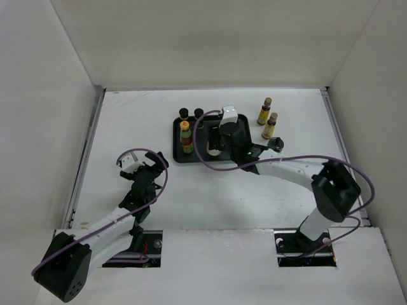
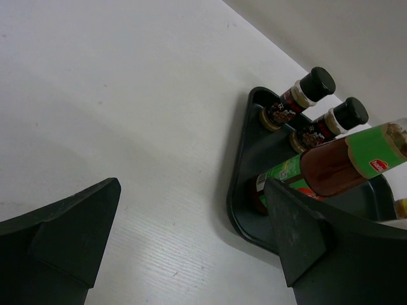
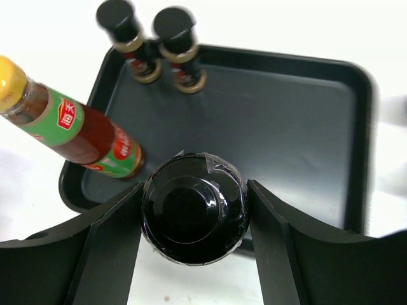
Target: Organize the condiment bottles
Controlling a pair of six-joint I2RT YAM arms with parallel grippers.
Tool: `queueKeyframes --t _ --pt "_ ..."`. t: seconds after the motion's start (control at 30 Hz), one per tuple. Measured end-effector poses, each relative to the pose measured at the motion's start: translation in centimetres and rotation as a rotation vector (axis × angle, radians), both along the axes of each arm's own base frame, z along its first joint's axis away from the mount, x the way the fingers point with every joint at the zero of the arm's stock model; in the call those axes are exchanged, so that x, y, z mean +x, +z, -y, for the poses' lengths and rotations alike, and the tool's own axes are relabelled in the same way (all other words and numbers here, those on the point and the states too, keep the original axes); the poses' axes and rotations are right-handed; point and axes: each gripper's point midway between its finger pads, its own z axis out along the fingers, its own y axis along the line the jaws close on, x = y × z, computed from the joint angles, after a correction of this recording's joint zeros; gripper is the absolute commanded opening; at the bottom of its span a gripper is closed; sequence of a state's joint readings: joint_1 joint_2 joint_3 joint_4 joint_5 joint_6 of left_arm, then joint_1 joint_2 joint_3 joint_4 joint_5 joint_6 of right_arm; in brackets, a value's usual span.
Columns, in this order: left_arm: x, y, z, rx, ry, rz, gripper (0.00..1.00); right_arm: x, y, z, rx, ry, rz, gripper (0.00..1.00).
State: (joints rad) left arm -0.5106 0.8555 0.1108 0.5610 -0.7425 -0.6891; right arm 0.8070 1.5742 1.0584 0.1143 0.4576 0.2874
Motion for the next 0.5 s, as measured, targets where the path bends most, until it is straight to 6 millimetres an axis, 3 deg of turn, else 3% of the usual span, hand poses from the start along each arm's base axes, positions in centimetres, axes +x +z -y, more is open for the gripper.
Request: queueKeyframes --t 0.23,0.5 --pt "0.1 0.0 0.2 -0.004 -0.015 0.0 1.0 1.2 -4.4 -4.0 -0.051 0.07 -0.066 0.54" --pt "0.1 -0.5 0.4 -0.002 -0.031 -0.016 1.0 1.6 -5.5 -6.7 -0.055 0.104 -0.063 0.59"
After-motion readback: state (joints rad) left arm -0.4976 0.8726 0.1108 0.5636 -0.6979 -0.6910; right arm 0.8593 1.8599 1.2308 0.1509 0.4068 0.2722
